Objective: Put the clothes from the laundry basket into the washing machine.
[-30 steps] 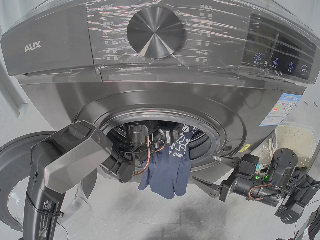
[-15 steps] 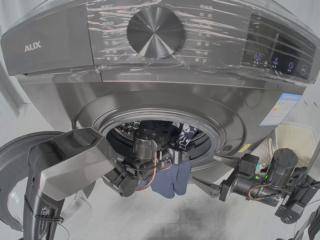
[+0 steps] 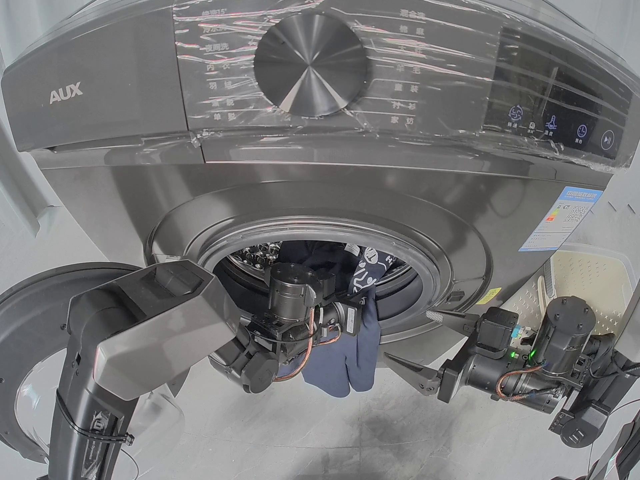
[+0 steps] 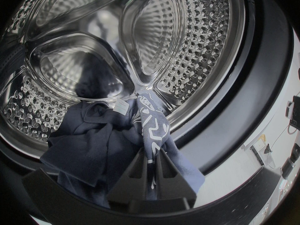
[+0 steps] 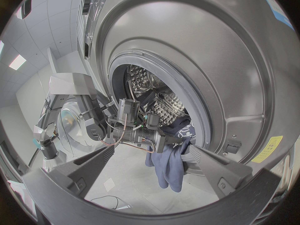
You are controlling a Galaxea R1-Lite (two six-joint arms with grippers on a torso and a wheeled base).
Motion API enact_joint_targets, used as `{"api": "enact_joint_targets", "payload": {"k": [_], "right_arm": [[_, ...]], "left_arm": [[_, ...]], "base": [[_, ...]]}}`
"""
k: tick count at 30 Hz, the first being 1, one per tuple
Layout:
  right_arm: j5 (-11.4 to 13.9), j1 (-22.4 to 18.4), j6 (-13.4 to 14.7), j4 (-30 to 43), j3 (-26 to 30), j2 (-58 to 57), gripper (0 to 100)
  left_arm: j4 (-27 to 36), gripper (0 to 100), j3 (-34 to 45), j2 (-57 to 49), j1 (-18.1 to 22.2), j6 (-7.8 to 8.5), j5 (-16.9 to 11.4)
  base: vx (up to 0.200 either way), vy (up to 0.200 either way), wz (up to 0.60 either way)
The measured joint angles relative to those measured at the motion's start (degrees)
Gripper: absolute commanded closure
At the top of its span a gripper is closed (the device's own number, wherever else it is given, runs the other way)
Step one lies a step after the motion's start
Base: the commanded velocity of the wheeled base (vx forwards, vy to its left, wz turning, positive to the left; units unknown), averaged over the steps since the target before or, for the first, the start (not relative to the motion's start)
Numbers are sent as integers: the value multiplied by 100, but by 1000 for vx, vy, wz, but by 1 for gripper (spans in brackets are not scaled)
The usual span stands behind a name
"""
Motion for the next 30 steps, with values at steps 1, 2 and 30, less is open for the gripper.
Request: {"api": "enact_joint_targets", "payload": {"k": [1,2,30], "right_arm": [[0,0,0,0,0,0,0],[0,0,2,0,0,0,0],[11,5,5,-2,-16,2,0]], "left_arm": [[-2,100,-57,21,4,-7,13],[-7,100,-138,43,11,-11,32],[-21,0,-1163,189,367,-306,636]], "base": [[0,0,0],[0,0,0],[0,0,0]]}}
